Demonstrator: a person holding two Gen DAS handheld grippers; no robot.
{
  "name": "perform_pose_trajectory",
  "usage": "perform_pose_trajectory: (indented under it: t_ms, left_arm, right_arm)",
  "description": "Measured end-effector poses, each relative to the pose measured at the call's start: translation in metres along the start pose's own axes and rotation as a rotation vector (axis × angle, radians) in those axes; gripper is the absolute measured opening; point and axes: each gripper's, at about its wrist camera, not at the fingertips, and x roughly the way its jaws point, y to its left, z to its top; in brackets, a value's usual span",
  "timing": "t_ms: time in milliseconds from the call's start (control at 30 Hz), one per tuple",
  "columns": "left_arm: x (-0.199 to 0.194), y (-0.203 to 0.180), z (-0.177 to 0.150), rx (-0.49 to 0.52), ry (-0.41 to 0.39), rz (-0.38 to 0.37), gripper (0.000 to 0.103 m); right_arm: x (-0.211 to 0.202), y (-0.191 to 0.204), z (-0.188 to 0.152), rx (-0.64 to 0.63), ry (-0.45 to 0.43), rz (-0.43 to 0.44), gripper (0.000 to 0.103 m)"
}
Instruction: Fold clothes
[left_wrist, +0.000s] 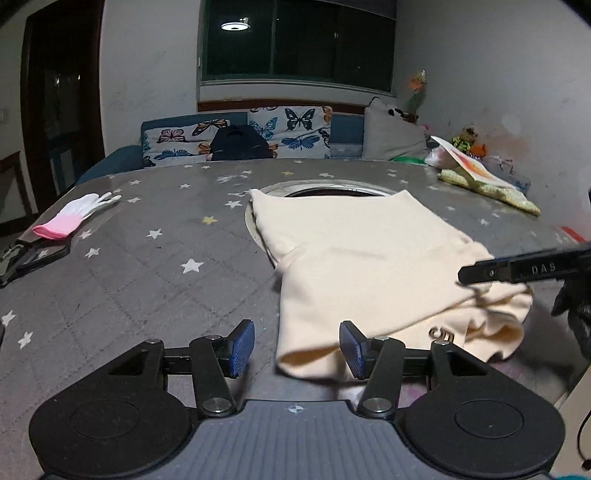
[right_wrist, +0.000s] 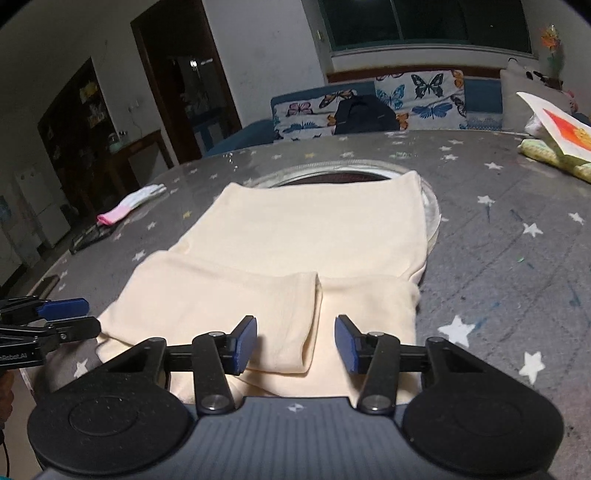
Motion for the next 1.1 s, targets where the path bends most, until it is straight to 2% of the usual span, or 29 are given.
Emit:
perform_pose_trajectory:
  t_ms: [67,133,267,367,500,567,633,733,967,1100]
  left_arm:
    - [0.002,-0.003,-0.003,0.027,0.004,0.000,0.054]
    - [0.005,-0.004,-0.005,0.042,0.009,-0.001,0.054]
    - [0.009,-0.001,-0.006,0.030,0.008,-0.013,0.054]
    - [0.010,0.004,-0.008,0.010,0.011,-0.045,0.045]
    - [0.008,0.005,-0.010,0.006,0.001,-0.063,0.041]
    - [0.006,0.006,-0.011,0.005,-0.003,-0.071,0.041]
    - [0.005,0.005,-0.012,0.014,-0.005,-0.074,0.041]
    - [0.005,0.005,-0.014,0.017,-0.007,-0.075,0.041]
    - [0.006,0.012,-0.013,-0.030,-0.013,-0.096,0.013]
    - [0.003,0.012,-0.013,-0.034,-0.025,-0.072,0.006]
  right_arm:
    - [0.001,0.003,0.000,-0.014,0.004,-0.009,0.036]
    - [0.001,0.003,0.000,-0.019,0.007,-0.019,0.023]
    - [-0.001,0.002,0.002,-0.012,0.015,-0.009,0.023]
    - [-0.001,0.004,0.002,-0.021,0.018,-0.007,0.025]
    - [0.001,0.008,0.002,-0.045,0.022,-0.017,0.026]
    - [0.002,0.009,0.003,-0.058,0.025,-0.026,0.023]
    - [0.003,0.011,0.004,-0.067,0.028,-0.031,0.015]
    - [0.001,0.012,0.005,-0.072,0.029,-0.030,0.015]
    - [0.005,0.012,0.006,-0.071,0.040,-0.031,0.019]
    - [0.001,0.018,0.008,-0.104,0.023,-0.031,0.007]
